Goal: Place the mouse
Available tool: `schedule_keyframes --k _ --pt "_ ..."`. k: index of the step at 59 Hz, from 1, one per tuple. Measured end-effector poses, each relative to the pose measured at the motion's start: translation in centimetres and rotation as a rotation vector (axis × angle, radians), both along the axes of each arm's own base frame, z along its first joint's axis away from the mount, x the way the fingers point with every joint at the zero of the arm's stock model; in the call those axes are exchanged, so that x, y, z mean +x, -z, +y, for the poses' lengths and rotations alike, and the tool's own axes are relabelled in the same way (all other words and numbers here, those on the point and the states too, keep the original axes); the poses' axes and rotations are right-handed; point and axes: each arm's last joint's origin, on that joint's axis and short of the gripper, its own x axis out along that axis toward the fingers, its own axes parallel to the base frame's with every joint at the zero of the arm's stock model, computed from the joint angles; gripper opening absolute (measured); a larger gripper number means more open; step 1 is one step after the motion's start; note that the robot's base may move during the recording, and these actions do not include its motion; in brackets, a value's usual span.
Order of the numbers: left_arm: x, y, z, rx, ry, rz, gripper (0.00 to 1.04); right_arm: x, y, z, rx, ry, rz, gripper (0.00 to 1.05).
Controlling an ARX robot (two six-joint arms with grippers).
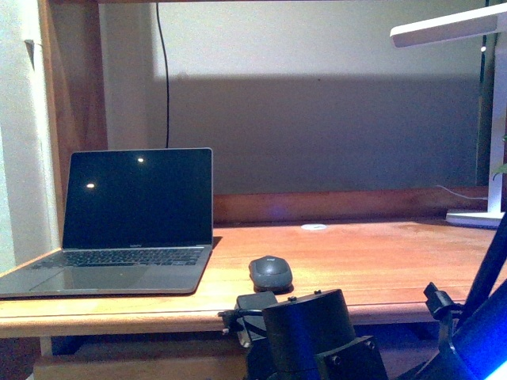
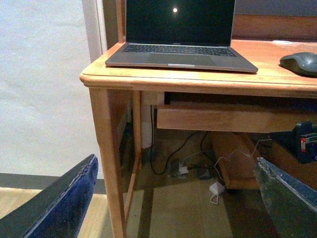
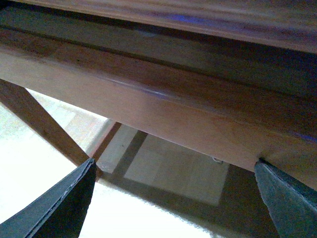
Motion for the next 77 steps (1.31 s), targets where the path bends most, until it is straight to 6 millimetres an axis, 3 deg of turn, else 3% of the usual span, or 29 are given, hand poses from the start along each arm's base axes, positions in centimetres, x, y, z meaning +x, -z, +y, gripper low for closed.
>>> schedule_keyframes --k 8,12,17,22,28,36,49,54,59,71,77 --pt "0.0 0.0 0.0 0.0 0.0 0.0 0.97 -0.4 -1.8 -2.1 0.033 0.003 -0.028 0.97" --pt "0.0 0.0 0.0 0.0 0.0 0.0 0.97 -1.0 -4.1 -4.7 0.073 0.011 -0.068 0.97" --pt "0.0 0.0 0.0 0.0 0.0 0.0 0.97 -1.5 -5.6 -7.0 0.096 0.029 -0.091 0.97" --pt "0.0 0.0 0.0 0.0 0.0 0.0 0.97 -2.6 -7.2 -11.1 0.128 0.064 -0.108 0.97" --pt "0.0 0.0 0.0 0.0 0.0 0.0 0.97 -5.5 -9.5 -16.6 0.212 0.134 -0.137 0.97" --pt "0.0 0.0 0.0 0.0 0.0 0.0 0.97 -10.6 -10.9 -20.9 0.331 0.185 -0.14 0.97" --pt "0.0 0.0 0.0 0.0 0.0 0.0 0.97 -16.6 -10.6 -24.1 0.437 0.254 -0.124 0.97" --pt "0.0 0.0 0.0 0.0 0.0 0.0 0.97 -19.5 -9.2 -25.4 0.452 0.298 -0.103 0.97" --pt "0.0 0.0 0.0 0.0 0.0 0.0 0.97 -21.1 -8.0 -26.1 0.455 0.3 -0.072 0.97" --pt "0.0 0.0 0.0 0.0 0.0 0.0 0.97 -21.8 -7.9 -26.3 0.452 0.314 -0.107 0.97" --pt "0.0 0.0 0.0 0.0 0.0 0.0 0.97 -22.0 -7.7 -26.8 0.249 0.542 -0.287 0.8"
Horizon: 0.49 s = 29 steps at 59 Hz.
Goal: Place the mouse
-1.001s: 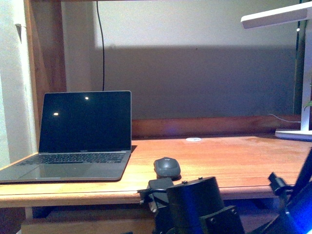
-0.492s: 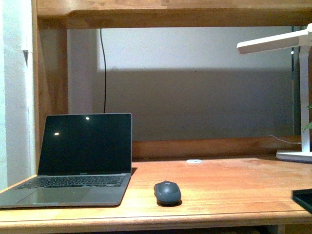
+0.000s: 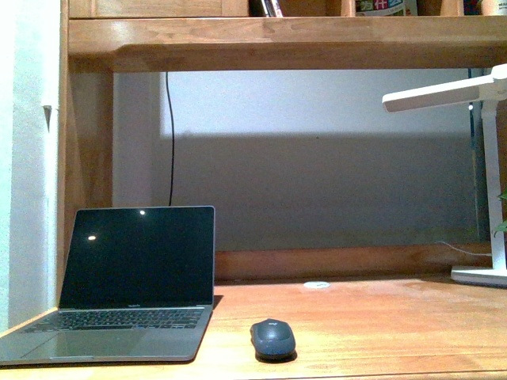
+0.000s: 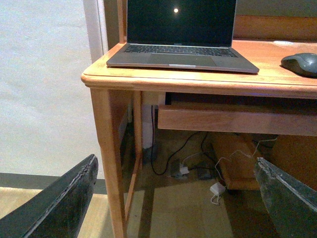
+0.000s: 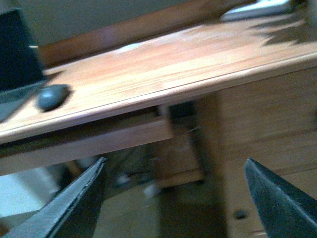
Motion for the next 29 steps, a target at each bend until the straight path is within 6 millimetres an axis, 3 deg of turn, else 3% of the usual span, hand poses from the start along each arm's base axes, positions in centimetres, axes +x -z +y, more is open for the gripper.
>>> schedule_keyframes --k 7,26,29 --pt "0.0 0.0 0.0 0.0 0.0 0.0 0.97 -0.4 0.6 -0.2 -0.129 0.073 -0.016 0.59" --pt "0.0 0.0 0.0 0.0 0.0 0.0 0.97 -1.2 1.8 -0.2 -0.191 0.07 -0.016 0.03" --pt "0.0 0.0 0.0 0.0 0.0 0.0 0.97 -1.3 1.9 -0.2 -0.194 0.07 -0.017 0.03"
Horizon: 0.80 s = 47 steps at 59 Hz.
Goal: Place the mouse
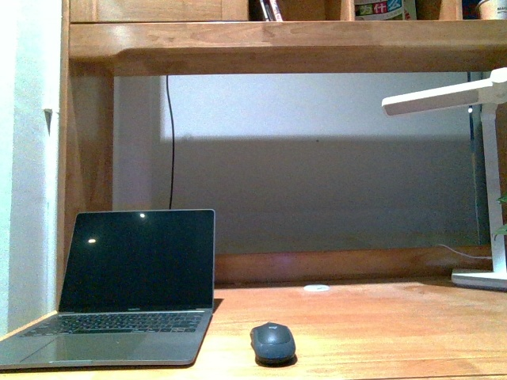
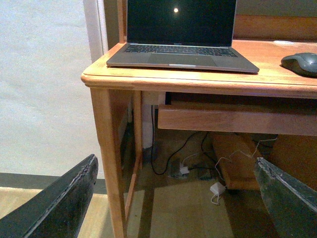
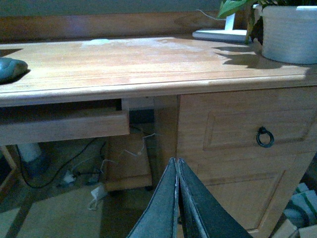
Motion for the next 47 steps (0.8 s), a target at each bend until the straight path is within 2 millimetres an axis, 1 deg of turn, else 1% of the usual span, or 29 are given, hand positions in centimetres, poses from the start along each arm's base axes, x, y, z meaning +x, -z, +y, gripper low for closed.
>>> schedule_keyframes --k 9,16,22,27,43,44,47 --pt "0.0 0.0 0.0 0.0 0.0 0.0 0.97 -0.3 0.8 0.0 0.0 0.0 -0.009 0.03" --pt "0.0 0.0 0.0 0.0 0.0 0.0 0.97 -0.6 0.7 0.0 0.0 0.0 -0.02 0.03" --pt "0.0 0.0 0.0 0.0 0.0 0.0 0.97 -1.4 1.2 0.0 -0.001 0.0 0.016 0.03" --pt "0.0 0.0 0.0 0.0 0.0 0.0 0.97 -1.7 0.9 0.0 -0.001 0.0 -0.016 0.03" --pt "0.0 0.0 0.0 0.0 0.0 0.0 0.97 -1.7 0.9 0.0 -0.001 -0.001 -0.015 0.03" --pt "0.0 0.0 0.0 0.0 0.0 0.0 0.97 -1.7 0.9 0.0 -0.002 0.0 -0.015 0.04" --pt "0.0 0.0 0.0 0.0 0.0 0.0 0.97 -1.7 0.9 0.0 -0.003 -0.001 -0.015 0.12"
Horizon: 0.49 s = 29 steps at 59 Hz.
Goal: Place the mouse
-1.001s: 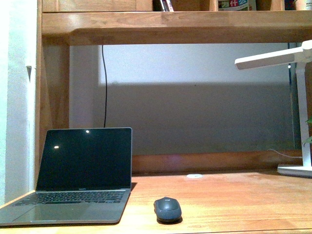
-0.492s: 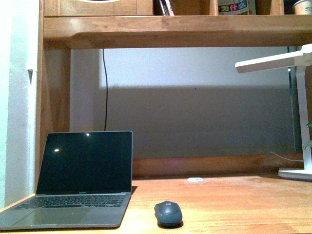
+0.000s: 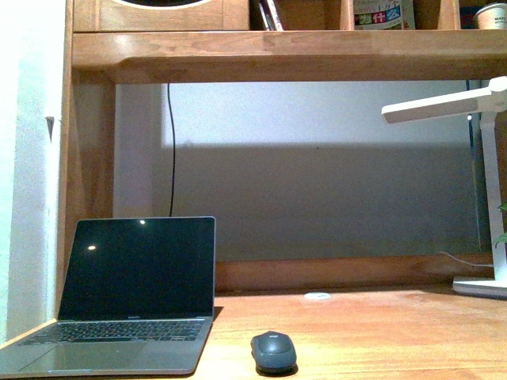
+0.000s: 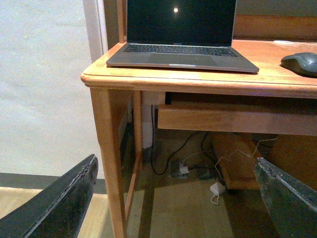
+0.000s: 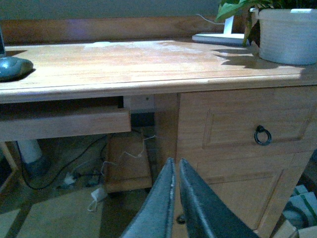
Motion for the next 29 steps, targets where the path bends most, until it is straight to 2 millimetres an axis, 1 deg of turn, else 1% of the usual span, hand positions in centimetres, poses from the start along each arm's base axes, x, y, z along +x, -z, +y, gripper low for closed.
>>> schedule_keyframes --k 6,10,13,29 --pt "0.0 0.0 0.0 0.0 0.0 0.0 0.97 0.0 0.0 0.0 0.0 0.0 0.0 0.31" --pt "0.0 0.0 0.0 0.0 0.0 0.0 0.97 0.0 0.0 0.0 0.0 0.0 0.0 0.41" --pt "0.0 0.0 0.0 0.0 0.0 0.0 0.97 0.0 0.0 0.0 0.0 0.0 0.0 0.52" --pt "0.0 0.0 0.0 0.0 0.0 0.0 0.97 0.0 0.0 0.0 0.0 0.0 0.0 0.97"
